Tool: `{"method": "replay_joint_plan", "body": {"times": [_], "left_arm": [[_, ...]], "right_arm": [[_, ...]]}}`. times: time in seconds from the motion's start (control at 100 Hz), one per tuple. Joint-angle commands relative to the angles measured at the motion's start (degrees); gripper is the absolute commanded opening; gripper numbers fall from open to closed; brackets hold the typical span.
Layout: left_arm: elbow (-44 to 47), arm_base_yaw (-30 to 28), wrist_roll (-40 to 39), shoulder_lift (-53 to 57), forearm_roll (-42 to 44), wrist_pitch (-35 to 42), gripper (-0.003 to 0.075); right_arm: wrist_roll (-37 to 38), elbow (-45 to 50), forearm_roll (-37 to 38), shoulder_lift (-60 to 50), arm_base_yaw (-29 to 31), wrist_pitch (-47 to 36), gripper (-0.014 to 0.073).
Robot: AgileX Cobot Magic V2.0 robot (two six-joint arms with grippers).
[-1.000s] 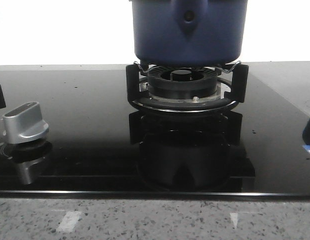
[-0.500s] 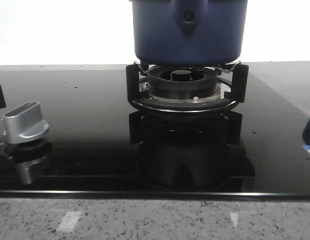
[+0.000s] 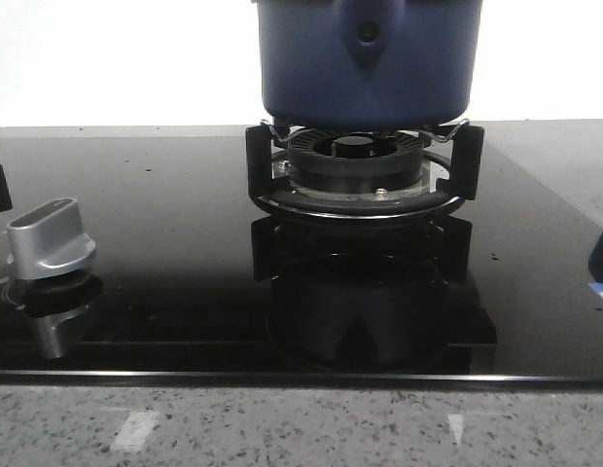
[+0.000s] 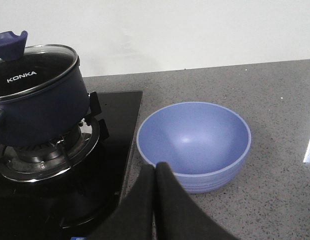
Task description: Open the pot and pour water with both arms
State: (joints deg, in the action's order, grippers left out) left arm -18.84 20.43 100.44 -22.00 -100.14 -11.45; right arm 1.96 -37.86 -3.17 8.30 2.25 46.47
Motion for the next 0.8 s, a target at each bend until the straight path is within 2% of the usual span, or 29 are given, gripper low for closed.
{"method": "replay_joint_plan", "body": {"times": [0.0,0.08,0.15,0.22,0.27,0.39,0.46,0.53,0.62,0.79], "left_arm": [[-0.1,0.4,-0.6,-0.1,-1.2,-1.1,-0.0020],[1.2,0.3,-0.6,1.0,0.2,1.7,-0.0020],[2.3,-0.7,-5.7,2.3,9.3,2.0,-0.0020],[3.1,-3.0,-21.6,4.1,26.0,0.1,-0.0020],[3.8,-5.2,-36.9,5.3,40.4,-1.6,-0.0020],[5.3,-10.1,-68.3,9.1,69.6,-4.7,-0.0020],[5.8,-11.5,-83.2,11.7,84.8,-5.3,-0.0020],[6.9,-11.7,-94.2,14.1,96.3,-4.4,-0.0020],[9.5,-11.7,-100.4,16.4,102.1,0.6,-0.0020],[17.2,-11.7,-100.4,18.0,98.7,14.8,-0.0020]], "right_arm": [[-0.3,-1.3,0.0,0.8,-0.2,-4.1,-0.0068],[-0.3,-1.3,0.0,0.8,-0.2,-4.1,-0.0068],[-0.3,-1.3,0.0,0.8,-0.2,-4.1,-0.0068],[-0.3,-1.3,0.0,0.8,-0.2,-4.1,-0.0068],[-0.3,-1.3,0.0,0.8,-0.2,-4.1,-0.0068],[-0.3,-1.3,0.0,0.8,-0.2,-4.1,-0.0068],[-0.3,-1.3,0.0,0.8,-0.2,-4.1,-0.0068],[-0.3,-1.3,0.0,0.8,-0.2,-4.1,-0.0068],[-0.3,-1.3,0.0,0.8,-0.2,-4.1,-0.0068],[-0.3,-1.3,0.0,0.8,-0.2,-4.1,-0.0068]]}}
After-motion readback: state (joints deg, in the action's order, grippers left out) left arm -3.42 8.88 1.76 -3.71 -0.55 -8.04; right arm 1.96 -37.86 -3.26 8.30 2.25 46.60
